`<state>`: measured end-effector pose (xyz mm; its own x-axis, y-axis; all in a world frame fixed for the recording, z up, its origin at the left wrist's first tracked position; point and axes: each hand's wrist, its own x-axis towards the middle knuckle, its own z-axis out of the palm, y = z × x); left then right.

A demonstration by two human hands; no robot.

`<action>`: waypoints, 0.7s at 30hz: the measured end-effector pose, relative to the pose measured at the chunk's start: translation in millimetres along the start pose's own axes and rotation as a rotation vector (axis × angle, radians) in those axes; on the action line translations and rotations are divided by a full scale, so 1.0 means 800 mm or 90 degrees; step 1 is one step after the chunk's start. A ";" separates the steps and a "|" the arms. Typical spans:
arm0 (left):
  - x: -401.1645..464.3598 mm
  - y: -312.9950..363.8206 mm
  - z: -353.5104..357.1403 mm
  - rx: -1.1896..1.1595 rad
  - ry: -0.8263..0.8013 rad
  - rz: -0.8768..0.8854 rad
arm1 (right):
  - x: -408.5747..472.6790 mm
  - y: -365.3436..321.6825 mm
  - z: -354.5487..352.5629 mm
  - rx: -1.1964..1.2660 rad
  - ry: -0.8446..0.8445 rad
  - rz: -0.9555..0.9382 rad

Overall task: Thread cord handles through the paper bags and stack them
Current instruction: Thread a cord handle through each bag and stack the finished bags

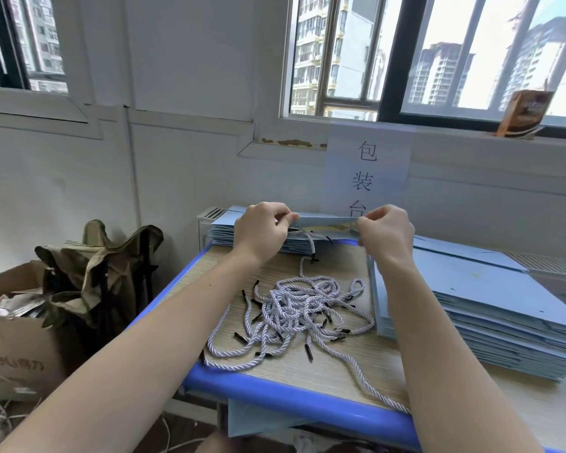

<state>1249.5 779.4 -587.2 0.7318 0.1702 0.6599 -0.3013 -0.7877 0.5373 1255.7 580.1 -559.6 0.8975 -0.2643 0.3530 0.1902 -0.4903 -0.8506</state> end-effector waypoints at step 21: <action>0.001 0.003 -0.008 0.023 -0.077 0.092 | -0.010 0.014 0.044 -0.257 -0.087 -0.321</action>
<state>1245.0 781.5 -582.0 0.7512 -0.0174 0.6598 -0.3885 -0.8197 0.4208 1264.6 606.3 -585.5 0.7851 0.1746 0.5942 0.4603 -0.8065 -0.3712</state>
